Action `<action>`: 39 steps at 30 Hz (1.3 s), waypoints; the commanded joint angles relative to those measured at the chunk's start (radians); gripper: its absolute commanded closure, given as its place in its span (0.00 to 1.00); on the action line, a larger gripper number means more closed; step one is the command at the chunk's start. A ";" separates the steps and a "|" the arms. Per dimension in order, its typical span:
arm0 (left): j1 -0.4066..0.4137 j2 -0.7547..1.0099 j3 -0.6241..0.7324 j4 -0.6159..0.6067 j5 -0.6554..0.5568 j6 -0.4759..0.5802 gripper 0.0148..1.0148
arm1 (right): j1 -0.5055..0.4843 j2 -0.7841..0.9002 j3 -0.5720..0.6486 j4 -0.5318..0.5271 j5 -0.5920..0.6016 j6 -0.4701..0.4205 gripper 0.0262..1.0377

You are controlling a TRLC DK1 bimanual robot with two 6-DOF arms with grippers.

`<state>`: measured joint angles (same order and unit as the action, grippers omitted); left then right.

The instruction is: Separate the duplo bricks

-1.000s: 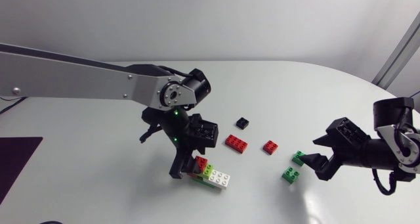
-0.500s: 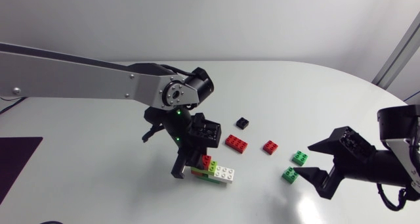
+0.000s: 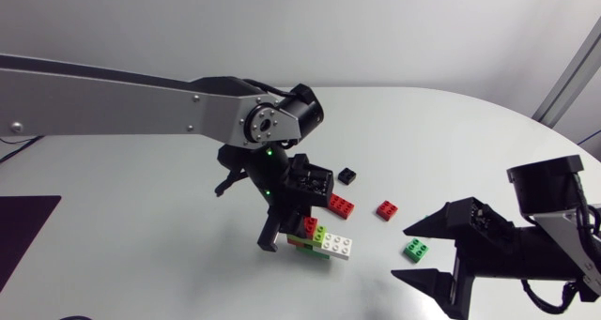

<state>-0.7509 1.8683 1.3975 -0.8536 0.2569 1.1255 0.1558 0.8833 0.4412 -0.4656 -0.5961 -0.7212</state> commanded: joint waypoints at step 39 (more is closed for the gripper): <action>-0.177 0.020 0.153 -0.039 0.133 -0.128 0.84 | 0.245 0.091 0.013 0.110 0.055 0.167 0.73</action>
<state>-0.9203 1.8725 1.5124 -0.8787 0.3698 1.0183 0.3912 0.9604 0.4618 -0.3599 -0.5472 -0.5640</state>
